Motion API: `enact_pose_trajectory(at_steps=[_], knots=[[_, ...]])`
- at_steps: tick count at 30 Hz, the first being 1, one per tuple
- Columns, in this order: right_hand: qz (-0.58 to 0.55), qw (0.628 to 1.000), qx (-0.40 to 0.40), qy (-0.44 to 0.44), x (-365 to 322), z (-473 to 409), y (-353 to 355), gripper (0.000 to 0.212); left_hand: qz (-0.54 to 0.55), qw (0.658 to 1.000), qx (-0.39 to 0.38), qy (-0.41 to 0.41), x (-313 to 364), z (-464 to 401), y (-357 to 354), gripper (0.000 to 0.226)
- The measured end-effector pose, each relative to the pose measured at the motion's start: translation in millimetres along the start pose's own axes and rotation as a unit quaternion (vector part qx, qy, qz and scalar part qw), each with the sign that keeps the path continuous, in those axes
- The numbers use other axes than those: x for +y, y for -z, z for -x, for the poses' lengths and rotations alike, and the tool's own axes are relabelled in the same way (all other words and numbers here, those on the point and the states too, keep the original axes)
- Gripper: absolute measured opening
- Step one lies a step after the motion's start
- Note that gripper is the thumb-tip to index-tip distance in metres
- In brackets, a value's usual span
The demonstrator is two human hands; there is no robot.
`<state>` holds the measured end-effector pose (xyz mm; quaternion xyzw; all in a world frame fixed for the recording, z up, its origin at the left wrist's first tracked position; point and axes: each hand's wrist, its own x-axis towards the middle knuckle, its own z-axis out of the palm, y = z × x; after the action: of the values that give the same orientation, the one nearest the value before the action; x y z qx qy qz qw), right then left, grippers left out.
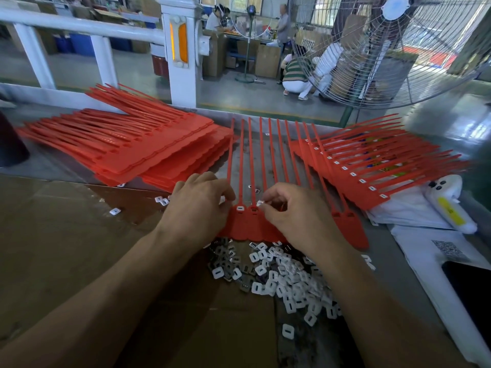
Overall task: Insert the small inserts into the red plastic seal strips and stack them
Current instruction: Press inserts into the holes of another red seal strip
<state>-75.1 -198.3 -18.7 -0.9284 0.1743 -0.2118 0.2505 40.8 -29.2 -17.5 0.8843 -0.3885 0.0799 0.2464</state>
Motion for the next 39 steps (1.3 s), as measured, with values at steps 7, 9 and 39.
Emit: enact_pose_trajectory(at_steps=[7,9,39], knots=[[0.033,0.999,-0.036,0.013,-5,-5,-6,0.014,-0.006,0.999,-0.031,0.034,-1,0,1,0.028],[0.033,0.999,-0.042,0.008,-6,-6,-4,0.015,-0.002,0.999,-0.035,0.035,-2,-1,2,0.028],[0.201,0.97,-0.114,0.075,-26,8,3,0.034,0.012,0.998,-0.049,0.022,1,-1,-1,0.018]])
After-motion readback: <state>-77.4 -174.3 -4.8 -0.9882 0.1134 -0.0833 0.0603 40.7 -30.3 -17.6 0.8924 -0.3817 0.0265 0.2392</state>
